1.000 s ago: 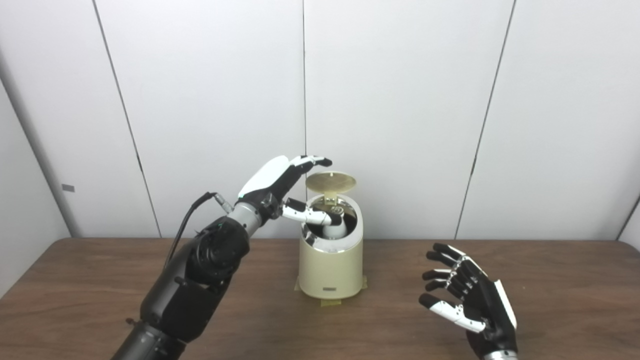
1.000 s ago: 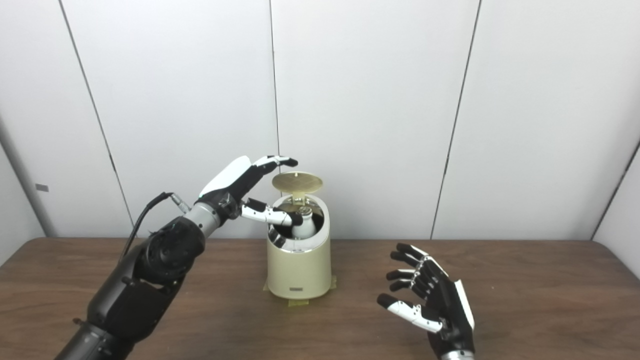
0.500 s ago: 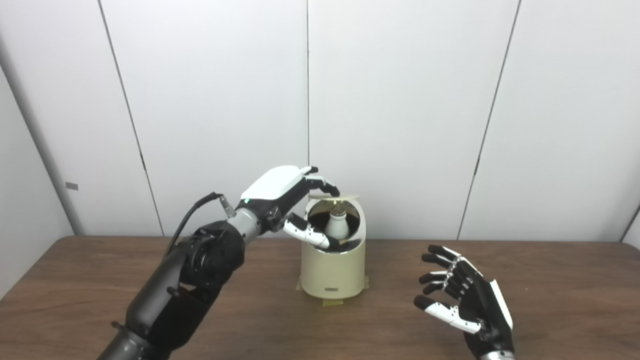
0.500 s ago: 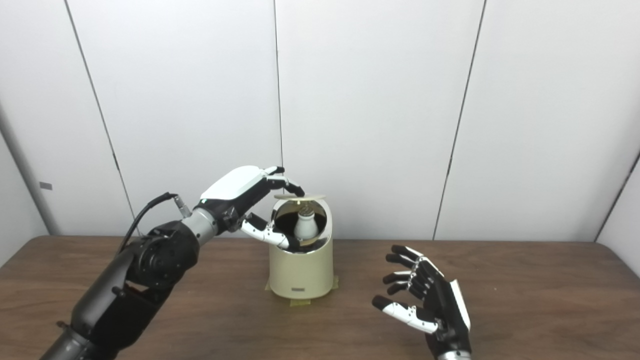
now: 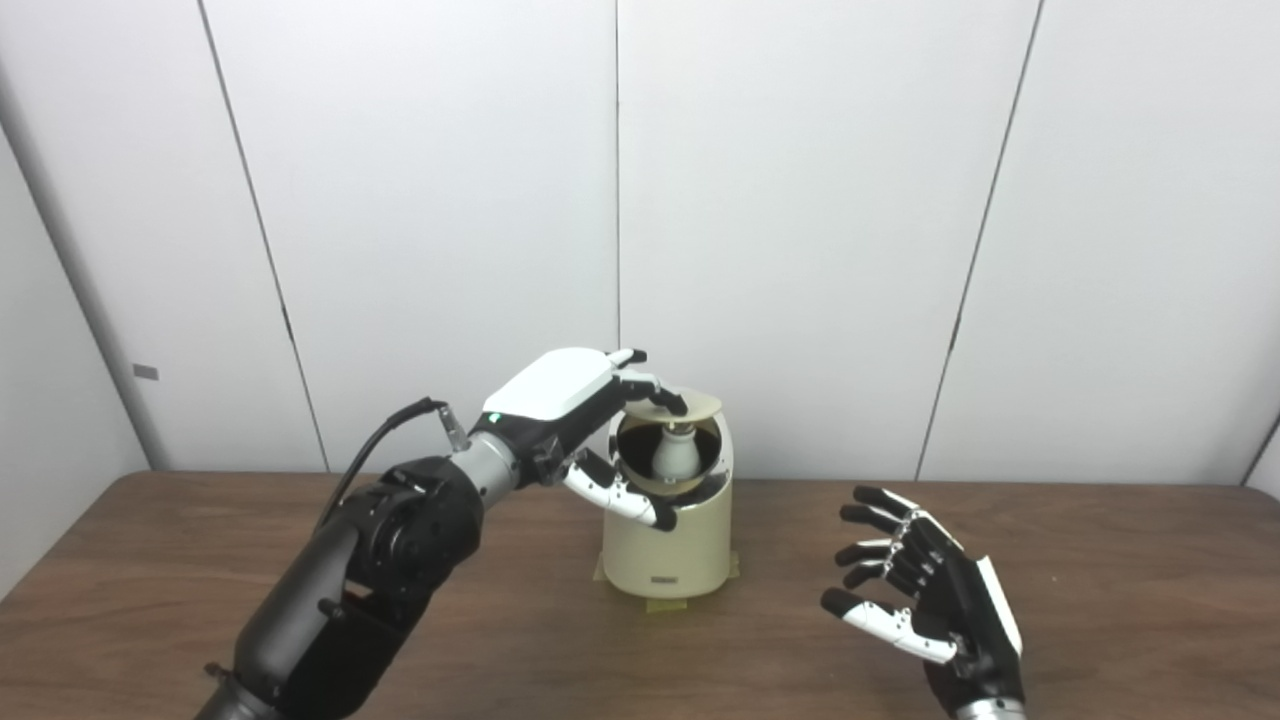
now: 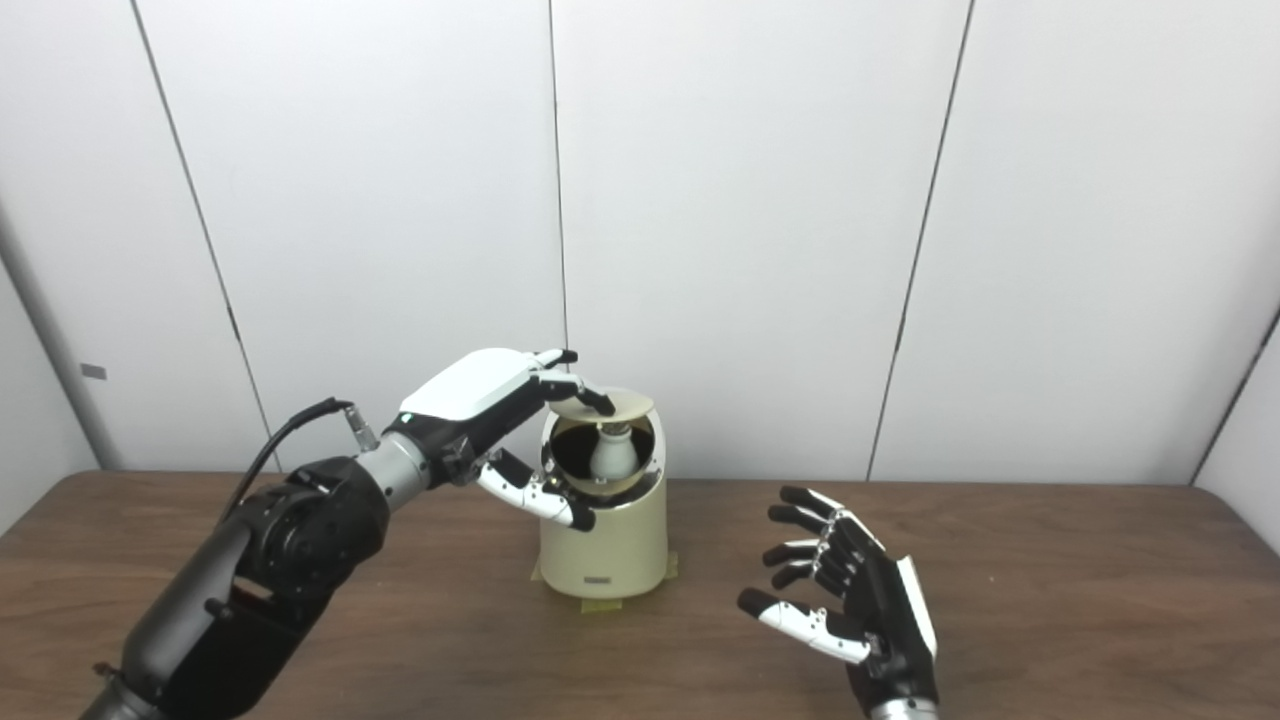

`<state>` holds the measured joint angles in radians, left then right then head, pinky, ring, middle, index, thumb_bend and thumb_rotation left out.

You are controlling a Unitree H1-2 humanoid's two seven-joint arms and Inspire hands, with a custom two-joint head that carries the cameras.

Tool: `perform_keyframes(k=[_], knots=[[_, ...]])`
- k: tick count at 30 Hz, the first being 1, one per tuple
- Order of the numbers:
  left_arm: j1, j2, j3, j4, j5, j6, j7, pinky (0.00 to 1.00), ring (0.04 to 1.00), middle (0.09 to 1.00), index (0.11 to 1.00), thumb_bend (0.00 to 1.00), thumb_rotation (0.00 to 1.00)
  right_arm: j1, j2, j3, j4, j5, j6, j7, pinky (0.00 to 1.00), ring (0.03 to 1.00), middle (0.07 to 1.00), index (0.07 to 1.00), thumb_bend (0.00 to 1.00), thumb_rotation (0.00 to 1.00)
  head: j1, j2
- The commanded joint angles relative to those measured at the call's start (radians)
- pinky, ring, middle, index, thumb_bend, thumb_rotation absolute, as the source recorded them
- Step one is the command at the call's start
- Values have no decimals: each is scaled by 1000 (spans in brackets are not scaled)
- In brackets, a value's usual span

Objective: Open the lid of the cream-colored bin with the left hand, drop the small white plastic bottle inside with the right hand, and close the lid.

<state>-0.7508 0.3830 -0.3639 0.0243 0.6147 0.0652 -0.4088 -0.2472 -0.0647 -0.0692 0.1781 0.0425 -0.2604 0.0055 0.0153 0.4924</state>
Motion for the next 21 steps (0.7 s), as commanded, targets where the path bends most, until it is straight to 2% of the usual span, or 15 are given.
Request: perform_keyframes(k=[1, 7, 14, 21], knots=[[-45, 15, 9, -34, 17, -10, -2, 1000, 990, 816, 787, 1000, 397, -26, 3, 1, -47, -3, -3, -5, 410, 537, 707, 732, 745, 214, 1, 4], [-30, 16, -8, -39, 73, -25, -10, 1000, 984, 811, 779, 1000, 372, -26, 3, 2, -49, 9, 1, -2, 412, 532, 706, 736, 713, 164, -1, 10], [-16, 17, -29, -38, 139, -29, -35, 1000, 985, 794, 775, 999, 353, -24, 5, 0, -58, 16, 17, -6, 412, 529, 702, 733, 742, 179, -4, 19], [-2, 16, -53, -22, 195, -36, -67, 1000, 984, 801, 766, 989, 356, -22, 3, 0, -62, 22, 14, 1, 406, 527, 702, 732, 727, 167, -6, 28]])
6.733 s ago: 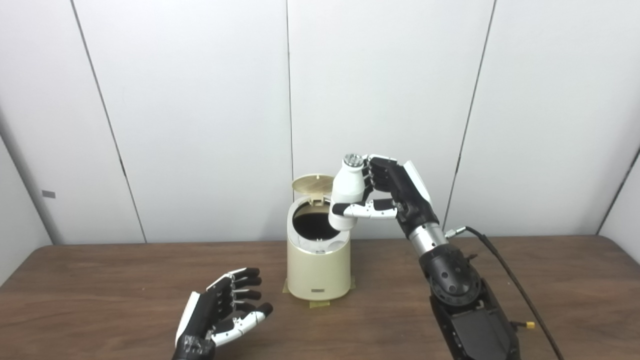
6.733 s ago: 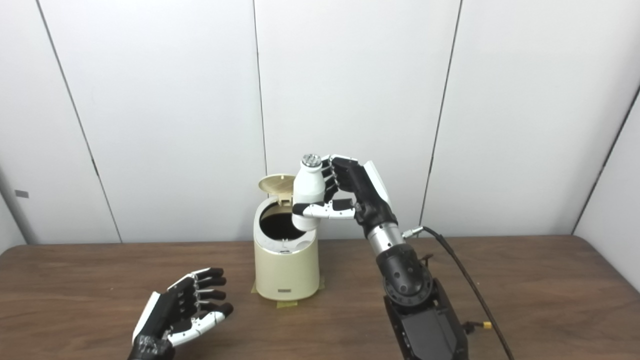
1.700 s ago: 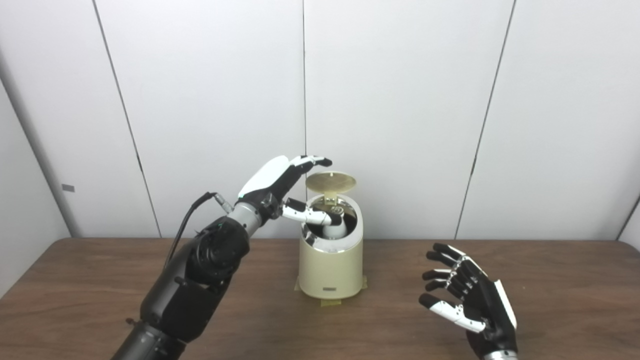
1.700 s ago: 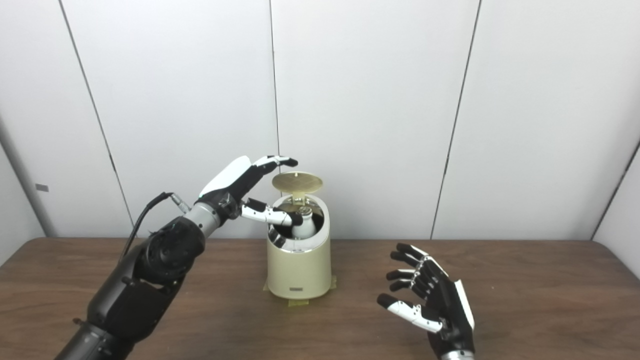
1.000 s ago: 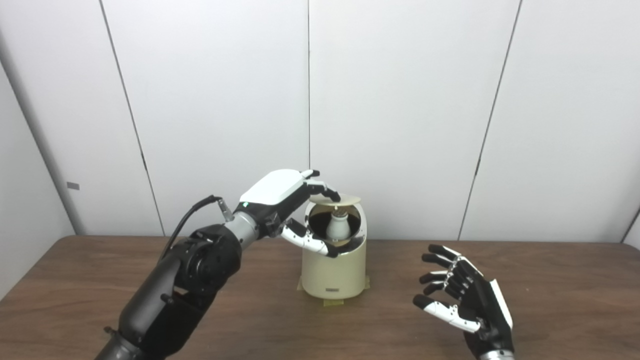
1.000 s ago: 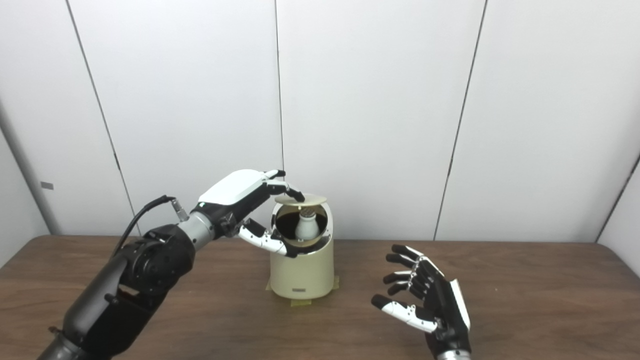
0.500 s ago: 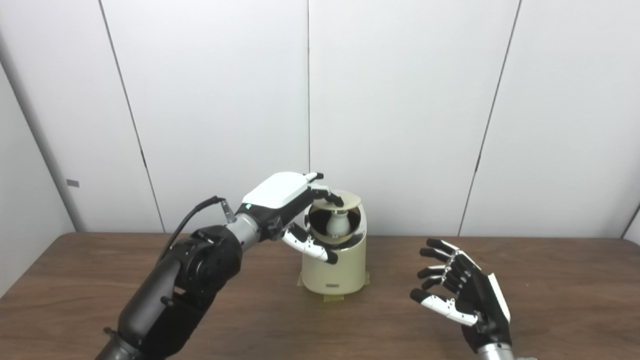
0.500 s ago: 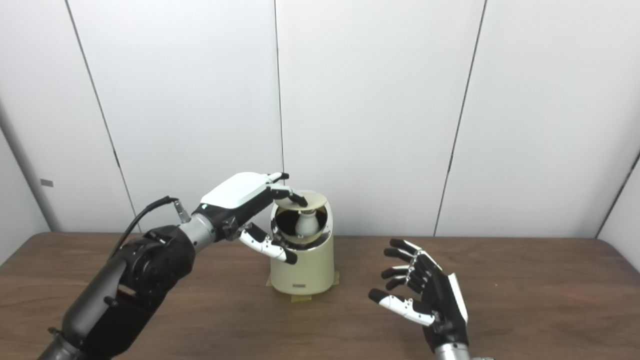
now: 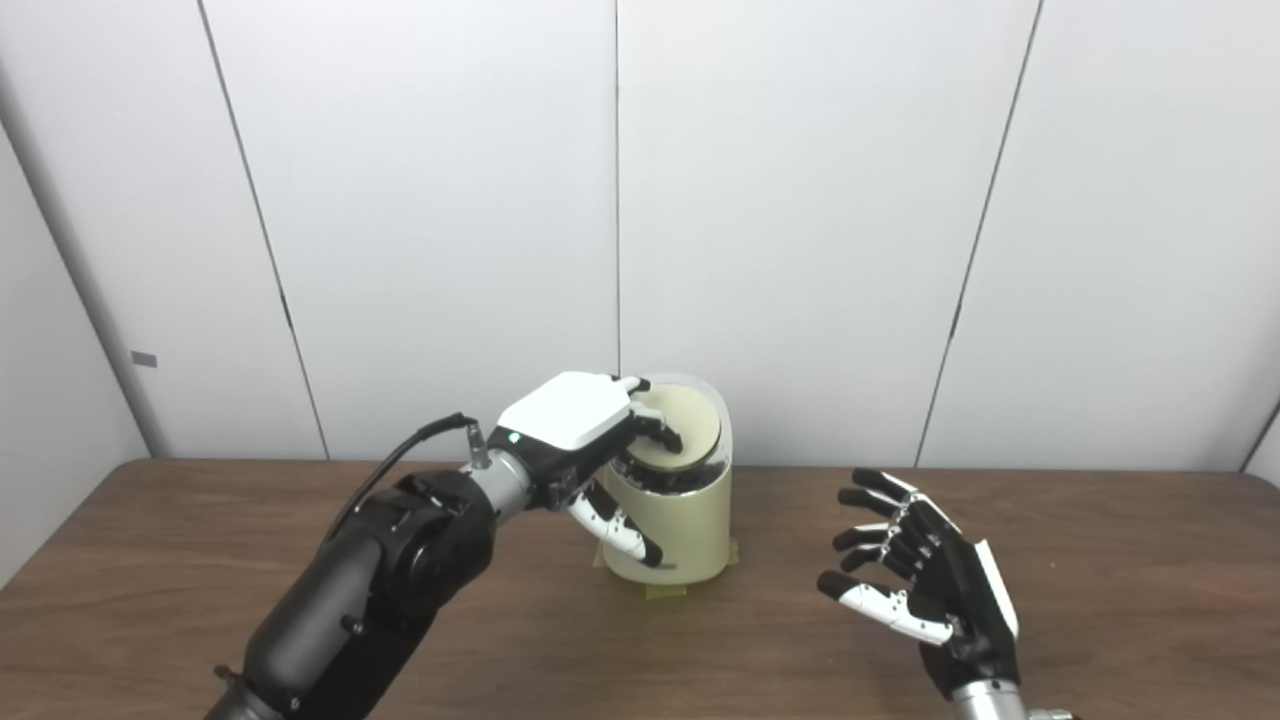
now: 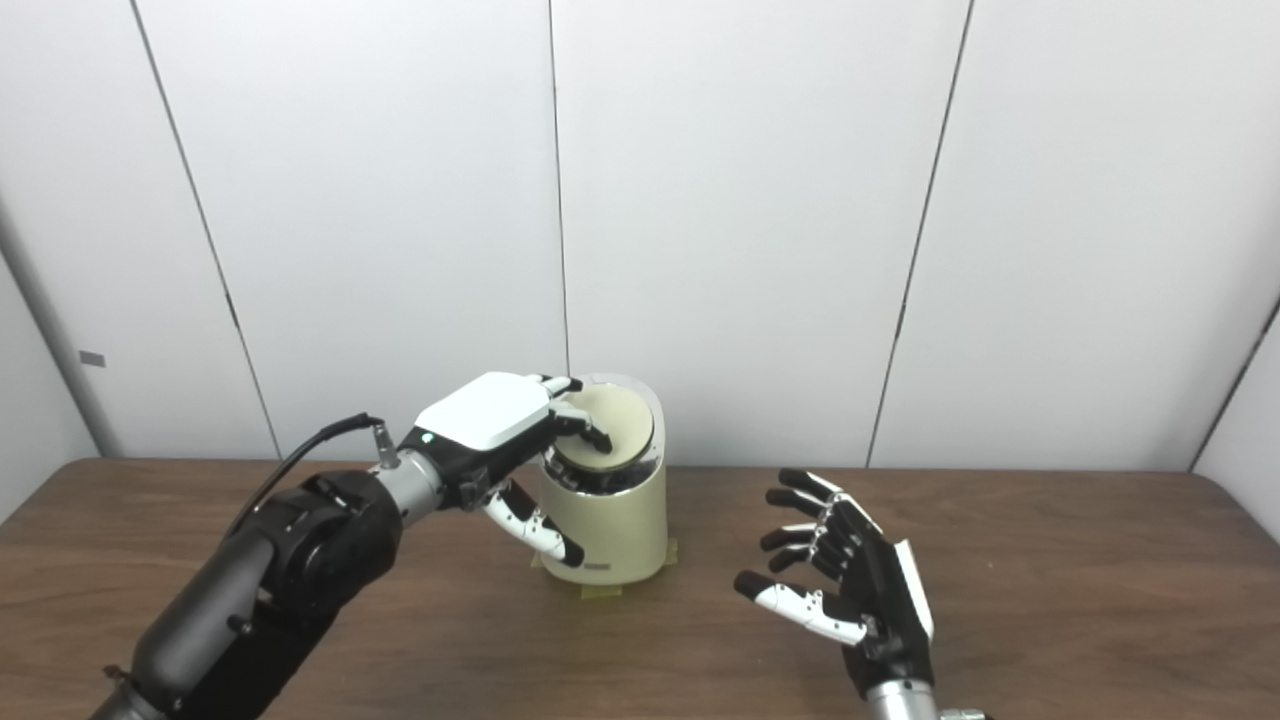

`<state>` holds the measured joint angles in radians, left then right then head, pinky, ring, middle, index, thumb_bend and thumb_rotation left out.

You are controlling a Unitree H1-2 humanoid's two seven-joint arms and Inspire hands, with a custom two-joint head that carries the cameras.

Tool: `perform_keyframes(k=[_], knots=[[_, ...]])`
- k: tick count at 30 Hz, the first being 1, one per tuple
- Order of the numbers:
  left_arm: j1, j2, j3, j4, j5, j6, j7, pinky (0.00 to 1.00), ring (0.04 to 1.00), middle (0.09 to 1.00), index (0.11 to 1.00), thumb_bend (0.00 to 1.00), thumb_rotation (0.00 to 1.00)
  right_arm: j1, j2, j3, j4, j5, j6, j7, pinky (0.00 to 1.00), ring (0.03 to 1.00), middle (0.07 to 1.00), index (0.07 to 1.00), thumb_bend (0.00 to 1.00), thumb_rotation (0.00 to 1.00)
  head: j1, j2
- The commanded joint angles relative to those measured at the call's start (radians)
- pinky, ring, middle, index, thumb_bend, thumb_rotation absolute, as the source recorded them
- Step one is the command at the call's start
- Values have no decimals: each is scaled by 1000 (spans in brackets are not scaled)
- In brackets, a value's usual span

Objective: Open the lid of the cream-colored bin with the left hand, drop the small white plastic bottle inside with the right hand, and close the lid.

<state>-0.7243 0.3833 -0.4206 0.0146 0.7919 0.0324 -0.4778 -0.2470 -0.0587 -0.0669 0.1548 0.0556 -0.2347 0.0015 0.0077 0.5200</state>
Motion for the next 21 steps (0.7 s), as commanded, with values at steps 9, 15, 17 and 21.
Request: perform_keyframes(k=[9, 15, 17, 21], knots=[[-6, 4, -11, 13, 57, -22, 18, 1000, 968, 813, 786, 995, 378, -19, -4, -2, -52, 11, 2, 4, 407, 526, 699, 728, 728, 164, 0, 10], [15, -4, -21, 18, 73, -15, 20, 1000, 964, 816, 794, 986, 369, -19, -4, -5, -56, 42, 7, 17, 408, 522, 698, 732, 725, 146, -2, 16], [22, -7, -24, 28, 67, -15, 20, 1000, 973, 818, 798, 987, 353, -19, -5, -4, -55, 51, 8, 21, 407, 521, 699, 732, 727, 143, -2, 16], [36, -13, -32, 50, 59, -17, 18, 1000, 976, 820, 795, 989, 356, -20, -1, -5, -57, 55, 10, 18, 406, 521, 698, 732, 725, 138, -2, 16]])
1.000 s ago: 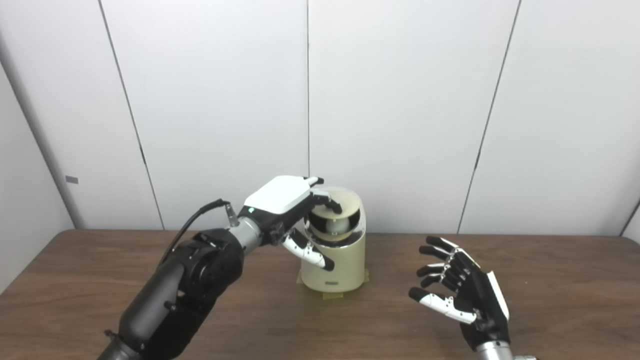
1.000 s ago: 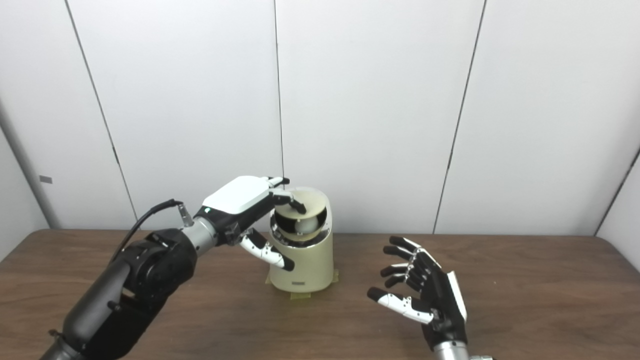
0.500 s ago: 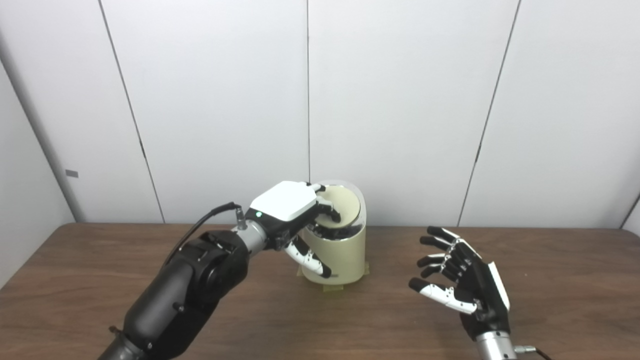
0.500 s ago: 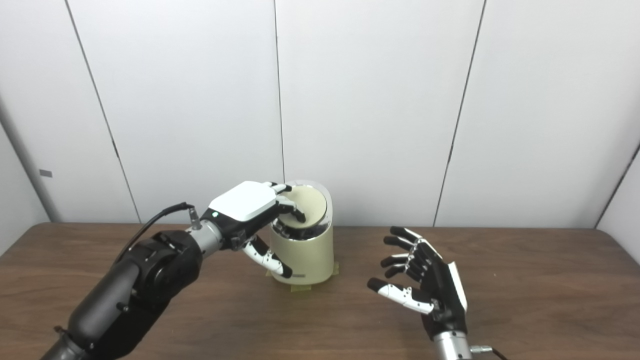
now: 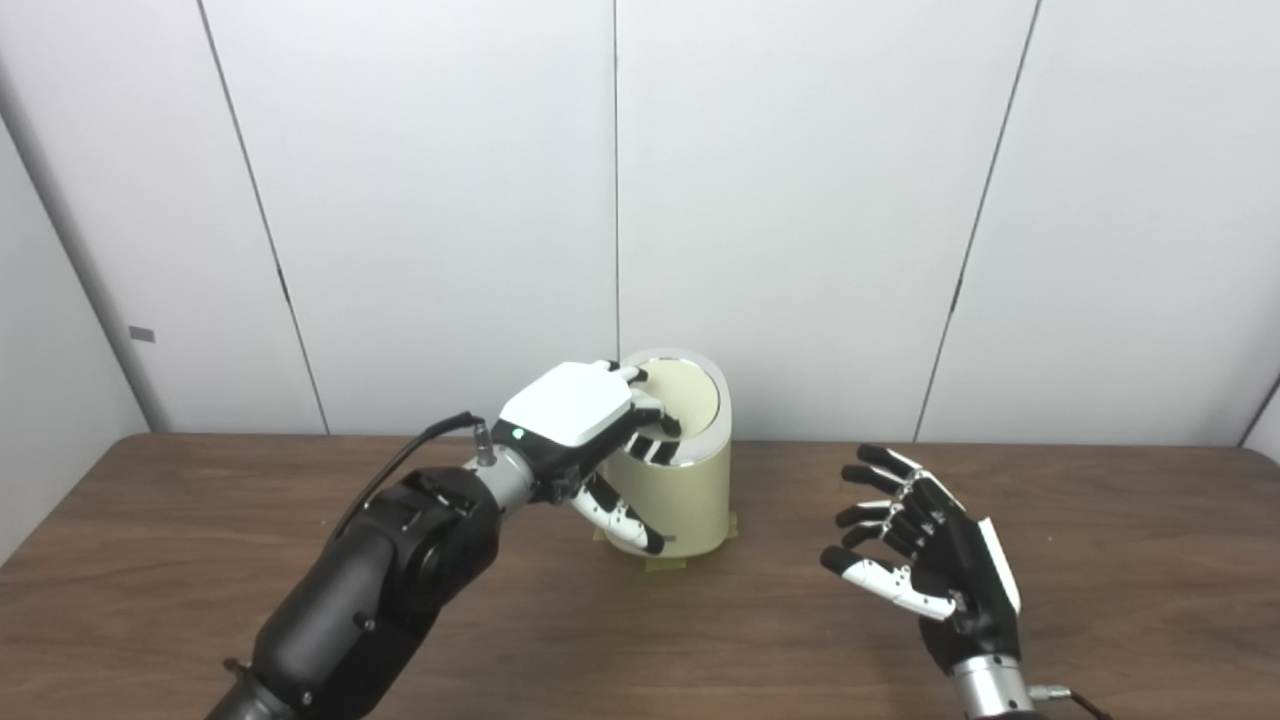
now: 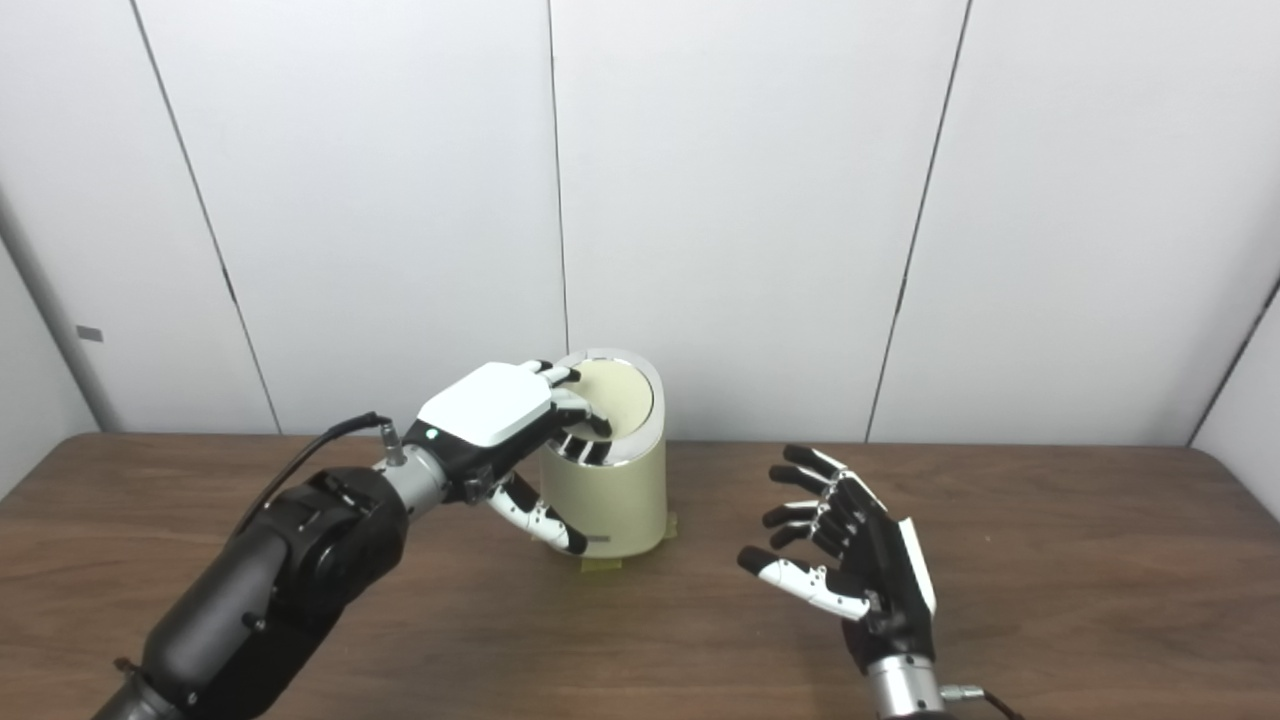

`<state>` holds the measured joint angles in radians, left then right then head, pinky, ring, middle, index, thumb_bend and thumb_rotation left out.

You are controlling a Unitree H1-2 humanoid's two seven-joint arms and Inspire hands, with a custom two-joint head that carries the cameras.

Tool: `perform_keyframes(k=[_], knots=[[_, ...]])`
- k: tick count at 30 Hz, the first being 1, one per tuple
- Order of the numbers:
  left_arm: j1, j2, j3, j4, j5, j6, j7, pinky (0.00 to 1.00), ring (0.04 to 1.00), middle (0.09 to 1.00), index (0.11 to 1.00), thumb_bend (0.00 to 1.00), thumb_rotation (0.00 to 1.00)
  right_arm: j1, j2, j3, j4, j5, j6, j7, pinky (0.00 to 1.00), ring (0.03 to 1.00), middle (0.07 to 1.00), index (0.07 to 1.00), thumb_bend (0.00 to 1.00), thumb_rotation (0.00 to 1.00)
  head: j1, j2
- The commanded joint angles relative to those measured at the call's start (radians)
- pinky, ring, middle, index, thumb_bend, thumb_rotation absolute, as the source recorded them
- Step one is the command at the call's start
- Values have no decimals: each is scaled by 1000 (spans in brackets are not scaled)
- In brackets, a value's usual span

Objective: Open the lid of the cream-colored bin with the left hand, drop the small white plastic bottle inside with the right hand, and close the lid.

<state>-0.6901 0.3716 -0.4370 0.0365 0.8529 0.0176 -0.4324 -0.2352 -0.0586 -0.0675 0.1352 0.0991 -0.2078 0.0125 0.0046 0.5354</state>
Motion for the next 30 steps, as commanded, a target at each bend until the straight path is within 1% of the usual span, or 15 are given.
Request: perform_keyframes(k=[1, 7, 9, 13, 15, 17, 19, 20, 21, 22, 23, 26, 28, 29, 30], knots=[[5, -3, -18, 33, -4, -3, -26, 1000, 978, 822, 795, 990, 357, -32, -1, -5, -38, 13, -17, 7, 405, 519, 698, 733, 720, 127, 0, 1], [21, -5, -29, 59, -11, -16, -8, 1000, 970, 815, 793, 989, 350, -33, 0, -6, -38, 9, -23, 2, 399, 515, 695, 732, 720, 121, -3, 1], [25, -1, -25, 47, -19, -17, -2, 1000, 976, 814, 796, 981, 349, -34, 0, -7, -33, 4, -28, -1, 399, 514, 694, 732, 718, 119, -4, 2], [28, 5, 6, -12, -38, 3, 0, 1000, 990, 824, 801, 955, 362, -34, 0, -9, -31, 0, -30, -4, 397, 511, 691, 730, 714, 117, -3, 2], [41, 1, 51, -57, -72, 0, 46, 1000, 972, 820, 798, 940, 347, -34, 3, -11, -33, 8, -23, -3, 396, 510, 691, 728, 713, 103, -3, 3], [54, -7, 89, -89, -99, -3, 77, 1000, 953, 819, 793, 923, 332, -33, 4, -12, -35, 11, -20, -2, 396, 512, 691, 726, 715, 96, -3, 3], [78, -31, 147, -125, -148, 10, 111, 997, 950, 830, 802, 900, 304, -34, 4, -13, -32, 14, -21, -1, 398, 513, 693, 725, 720, 104, -4, 2], [91, -45, 177, -138, -170, 9, 134, 949, 945, 849, 813, 874, 297, -35, 3, -13, -29, 12, -24, -1, 399, 512, 693, 725, 726, 112, -3, 1], [110, -59, 212, -149, -193, -6, 175, 902, 934, 857, 817, 861, 292, -35, 2, -13, -27, 9, -26, -1, 400, 512, 693, 725, 726, 115, -3, 1], [128, -73, 243, -150, -215, -31, 221, 832, 913, 865, 820, 835, 279, -35, 1, -14, -25, 7, -28, -2, 402, 512, 693, 727, 725, 115, -2, 1], [147, -86, 273, -150, -240, -54, 262, 790, 894, 868, 822, 809, 260, -35, 1, -13, -25, 5, -29, -2, 402, 512, 692, 728, 722, 111, -2, 2], [211, -131, 355, -155, -321, -86, 350, 799, 887, 871, 846, 725, 213, -35, -3, -12, -27, -3, -29, -1, 402, 515, 692, 730, 713, 111, -2, 2], [267, -177, 415, -176, -413, -45, 369, 754, 857, 855, 831, 721, 189, -35, -5, -12, -25, -7, -31, -3, 402, 516, 695, 730, 719, 118, -4, 3], [297, -195, 441, -190, -474, -21, 360, 721, 842, 848, 825, 714, 194, -36, -5, -13, -25, -6, -31, -3, 402, 516, 697, 729, 727, 128, -3, 3], [326, -209, 464, -200, -538, 0, 349, 707, 834, 848, 831, 697, 173, -36, -5, -12, -24, -7, -32, -2, 404, 516, 700, 729, 731, 129, -2, 3]])
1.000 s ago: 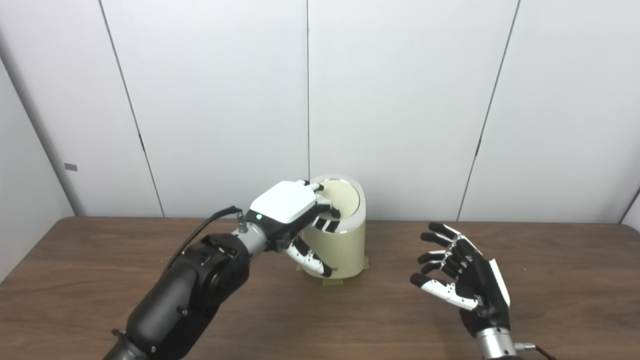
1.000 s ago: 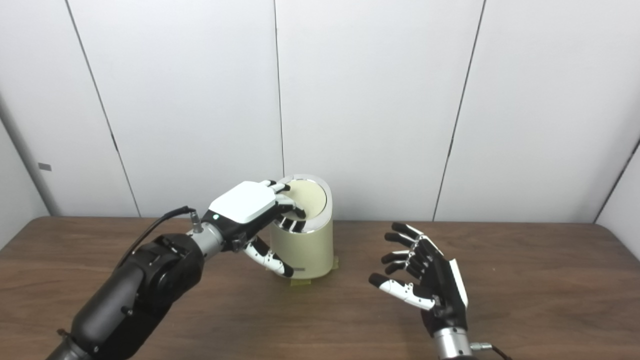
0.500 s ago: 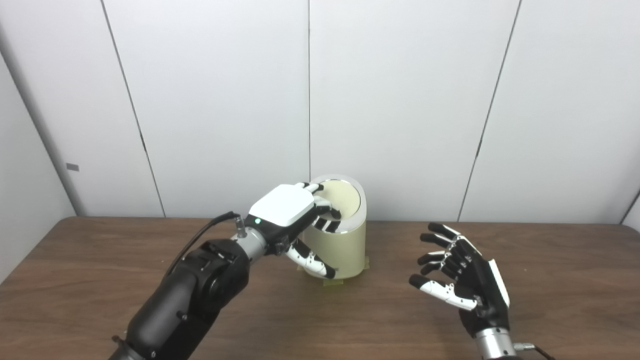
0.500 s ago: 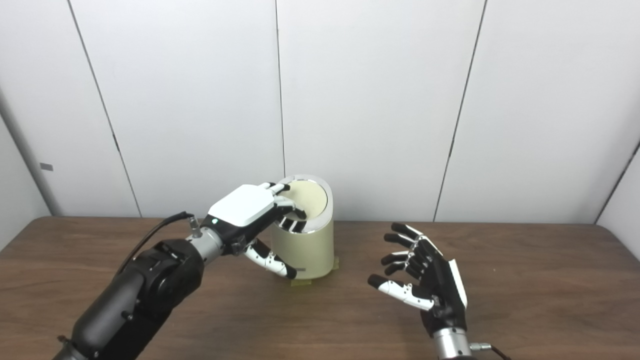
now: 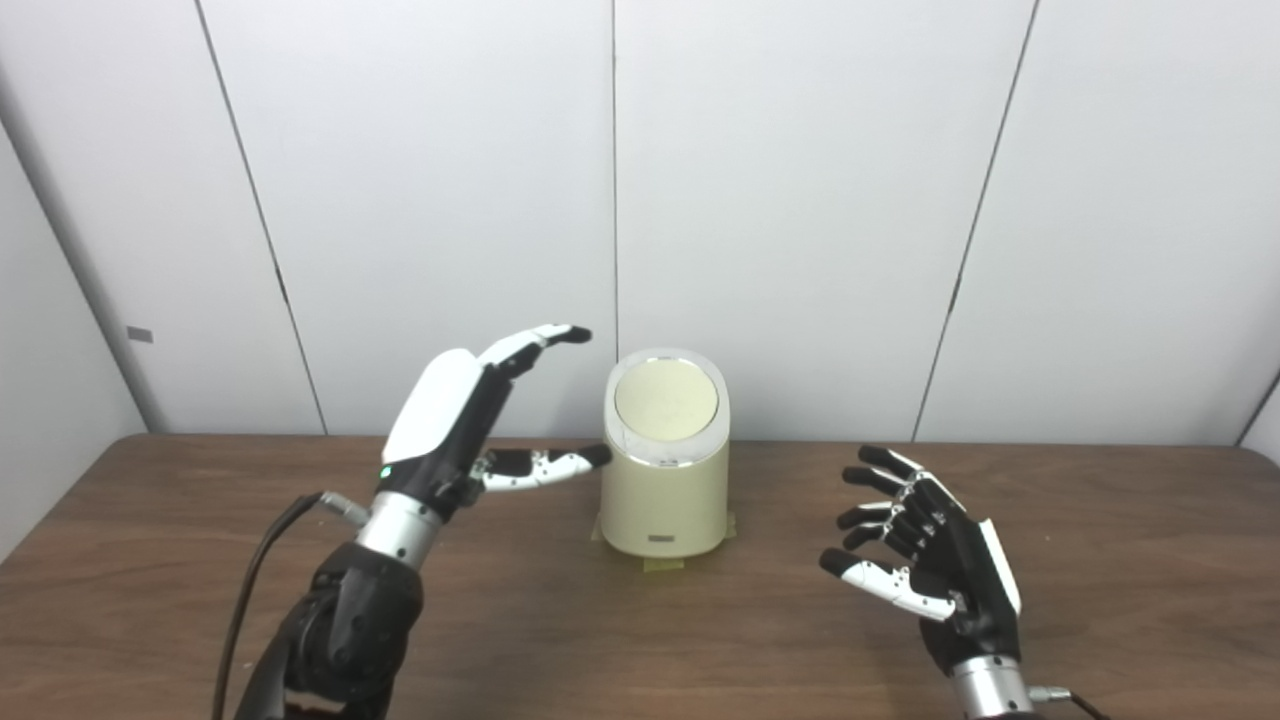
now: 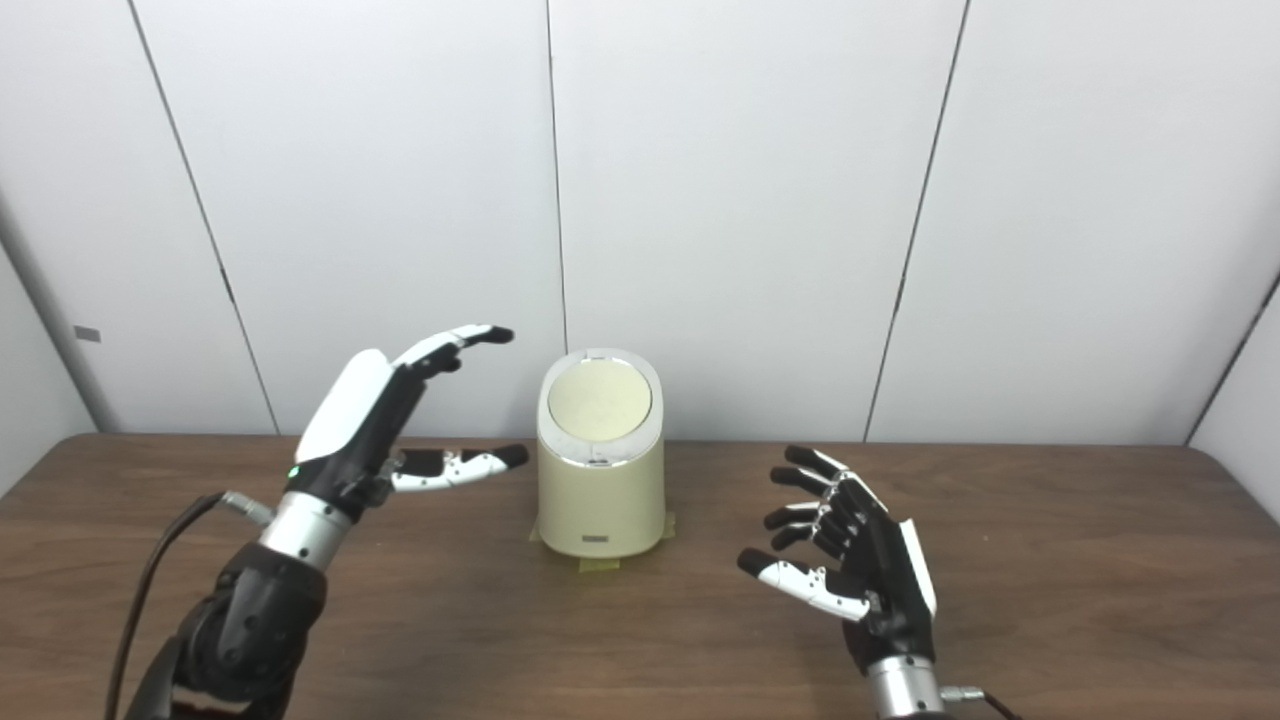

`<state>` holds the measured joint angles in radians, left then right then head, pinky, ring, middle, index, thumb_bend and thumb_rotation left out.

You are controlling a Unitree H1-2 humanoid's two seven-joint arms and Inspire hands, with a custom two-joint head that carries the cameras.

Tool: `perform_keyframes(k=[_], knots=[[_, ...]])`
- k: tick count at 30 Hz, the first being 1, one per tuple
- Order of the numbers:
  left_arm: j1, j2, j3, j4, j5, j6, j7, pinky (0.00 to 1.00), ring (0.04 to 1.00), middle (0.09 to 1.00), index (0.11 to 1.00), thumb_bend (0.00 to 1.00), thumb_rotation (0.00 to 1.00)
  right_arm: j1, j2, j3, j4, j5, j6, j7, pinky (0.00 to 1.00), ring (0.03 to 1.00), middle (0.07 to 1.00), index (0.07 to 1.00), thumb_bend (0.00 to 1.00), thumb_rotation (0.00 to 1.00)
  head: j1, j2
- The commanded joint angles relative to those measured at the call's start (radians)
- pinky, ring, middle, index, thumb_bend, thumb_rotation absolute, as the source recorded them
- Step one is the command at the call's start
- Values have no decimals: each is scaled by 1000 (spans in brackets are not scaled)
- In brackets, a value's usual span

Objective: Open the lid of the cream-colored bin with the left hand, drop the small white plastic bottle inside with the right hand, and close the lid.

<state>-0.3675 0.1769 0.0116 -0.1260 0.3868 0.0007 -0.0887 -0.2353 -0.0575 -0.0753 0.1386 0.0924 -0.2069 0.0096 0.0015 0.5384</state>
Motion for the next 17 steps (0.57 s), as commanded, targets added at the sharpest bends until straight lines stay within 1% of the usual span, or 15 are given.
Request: perform_keyframes(k=[1, 3, 6, 8, 11, 14, 17], knots=[[27, -26, 34, -43, -124, 33, -1, 681, 817, 844, 832, 687, 141, -35, -8, -4, -26, -4, -34, 0, 407, 518, 703, 730, 736, 139, 1, -1], [68, -43, 64, -37, -210, 48, -7, 664, 789, 823, 834, 685, 132, -34, -11, -1, -26, -15, -36, 0, 413, 526, 708, 734, 737, 160, 1, -1], [103, -46, 78, -14, -274, 34, -8, 643, 747, 795, 832, 689, 136, -32, -15, 0, -28, -24, -38, 1, 422, 539, 710, 736, 752, 189, -2, 0], [123, -40, 82, 10, -294, 14, -5, 643, 708, 771, 826, 687, 155, -29, -16, 2, -31, -37, -37, -3, 443, 562, 713, 736, 778, 218, -4, 1], [137, -33, 84, 37, -330, -5, -8, 578, 666, 742, 800, 667, 153, -24, -10, 4, -50, -44, -14, -8, 469, 590, 718, 734, 810, 238, -8, 1], [143, -25, 86, 67, -359, -34, -10, 543, 653, 732, 789, 665, 144, -20, -6, 8, -61, -56, 3, -15, 494, 618, 733, 732, 817, 255, -10, 0], [141, -19, 85, 81, -376, -40, -12, 534, 651, 733, 788, 657, 123, -16, 3, 11, -75, -69, 17, -28, 514, 632, 746, 729, 829, 266, -16, -5]])
